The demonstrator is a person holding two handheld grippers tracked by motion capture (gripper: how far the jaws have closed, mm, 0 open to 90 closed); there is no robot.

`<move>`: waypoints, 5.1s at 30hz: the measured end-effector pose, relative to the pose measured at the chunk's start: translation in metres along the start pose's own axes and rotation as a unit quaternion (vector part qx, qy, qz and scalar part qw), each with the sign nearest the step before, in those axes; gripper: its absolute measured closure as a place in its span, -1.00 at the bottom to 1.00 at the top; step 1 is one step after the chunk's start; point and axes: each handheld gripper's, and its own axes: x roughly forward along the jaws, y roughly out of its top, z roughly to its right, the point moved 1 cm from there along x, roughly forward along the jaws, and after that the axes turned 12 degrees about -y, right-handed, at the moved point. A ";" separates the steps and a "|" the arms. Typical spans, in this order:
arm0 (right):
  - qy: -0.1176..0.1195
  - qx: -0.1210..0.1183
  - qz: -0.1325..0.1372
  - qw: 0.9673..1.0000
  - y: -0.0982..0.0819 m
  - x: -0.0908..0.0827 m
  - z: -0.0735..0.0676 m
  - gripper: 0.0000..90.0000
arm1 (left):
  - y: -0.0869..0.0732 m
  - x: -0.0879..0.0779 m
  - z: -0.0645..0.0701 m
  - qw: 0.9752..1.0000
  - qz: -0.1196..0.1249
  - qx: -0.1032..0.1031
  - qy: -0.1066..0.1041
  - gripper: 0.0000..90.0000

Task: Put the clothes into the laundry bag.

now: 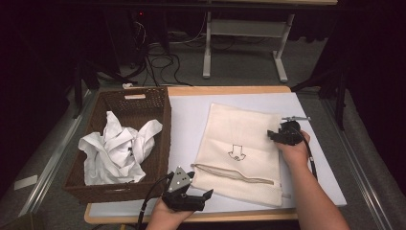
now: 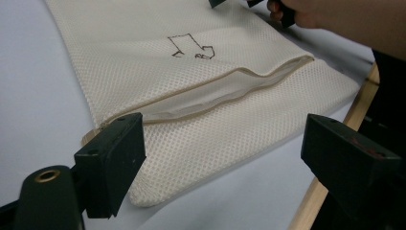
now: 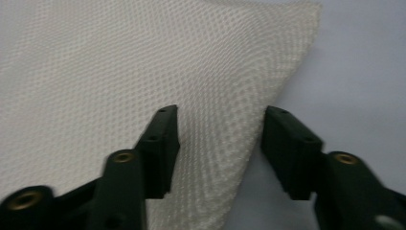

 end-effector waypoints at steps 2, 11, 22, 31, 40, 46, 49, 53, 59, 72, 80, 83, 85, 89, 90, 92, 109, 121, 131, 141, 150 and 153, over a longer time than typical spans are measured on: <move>0.002 -0.011 0.004 1.000 0.000 -0.001 0.000 0.76 | 0.000 0.001 0.001 1.000 -0.004 0.009 0.006 -0.64; -0.036 -0.004 0.009 0.999 -0.015 -0.027 0.030 0.90 | 0.000 0.000 0.002 1.000 0.010 0.018 0.003 -0.63; -0.034 0.012 0.055 0.998 -0.064 -0.090 0.062 0.13 | -0.003 0.018 -0.007 1.000 0.005 -0.016 -0.023 -0.58; 0.047 -0.008 0.153 0.987 -0.100 -0.156 0.026 -0.09 | 0.003 0.050 -0.039 0.995 -0.005 -0.071 0.072 -0.21; 0.064 -0.016 0.155 0.986 -0.109 -0.161 0.024 -0.09 | 0.000 0.071 -0.053 0.988 -0.051 -0.100 0.111 0.71; 0.065 -0.017 0.159 0.985 -0.111 -0.166 0.022 -0.09 | 0.001 0.069 -0.060 0.986 -0.052 -0.102 0.119 0.91; 0.065 -0.017 0.160 0.985 -0.111 -0.167 0.020 -0.09 | 0.001 0.069 -0.059 0.985 -0.051 -0.092 0.137 0.89; 0.070 -0.020 0.159 0.985 -0.111 -0.165 0.019 -0.18 | 0.004 0.064 -0.048 0.990 -0.024 -0.050 0.126 0.46; 0.079 -0.032 0.157 0.984 -0.109 -0.161 0.011 -0.69 | 0.014 0.056 -0.017 0.993 0.008 0.040 0.115 -0.30; 0.089 -0.057 0.178 0.978 -0.102 -0.164 -0.010 -1.00 | 0.034 0.023 0.022 0.995 0.011 0.086 0.059 -0.99; 0.093 -0.057 0.182 0.977 -0.100 -0.166 -0.013 -1.00 | 0.051 -0.007 0.029 0.993 0.058 0.082 0.055 -0.97; 0.096 -0.055 0.178 0.978 -0.099 -0.165 -0.013 -1.00 | 0.056 -0.019 0.029 0.991 0.065 0.089 0.072 -1.00; 0.094 -0.054 0.176 0.978 -0.100 -0.164 -0.013 -0.99 | 0.058 -0.028 0.027 0.990 0.067 0.092 0.088 -1.00; 0.095 -0.058 0.176 0.978 -0.100 -0.164 -0.014 -0.98 | 0.060 -0.043 0.017 0.987 0.074 0.084 0.113 -1.00; 0.096 -0.058 0.177 0.978 -0.100 -0.164 -0.014 -0.97 | 0.060 -0.046 0.014 0.986 0.079 0.084 0.120 -1.00; 0.097 -0.057 0.173 0.978 -0.100 -0.162 -0.015 -0.97 | 0.060 -0.053 0.009 0.985 0.090 0.079 0.122 -1.00; 0.098 -0.067 0.180 0.977 -0.099 -0.159 -0.008 -0.87 | 0.049 -0.122 -0.048 0.970 0.113 0.020 0.214 -0.99; 0.101 -0.091 0.152 0.979 -0.099 -0.152 -0.010 -0.99 | 0.039 -0.155 -0.069 0.954 0.113 -0.001 0.276 -1.00; 0.101 -0.076 0.145 0.981 -0.100 -0.151 -0.009 -0.99 | 0.026 -0.181 -0.087 0.943 0.114 -0.019 0.313 -1.00; 0.104 -0.069 0.140 0.982 -0.101 -0.149 -0.009 -0.99 | 0.020 -0.187 -0.092 0.943 0.123 -0.027 0.309 -0.99; 0.107 -0.061 0.138 0.983 -0.101 -0.147 -0.007 -0.99 | 0.016 -0.199 -0.097 0.939 0.129 -0.059 0.312 -0.90; 0.109 -0.057 0.139 0.983 -0.099 -0.148 -0.006 -0.99 | 0.014 -0.199 -0.102 0.940 0.109 -0.070 0.315 -0.85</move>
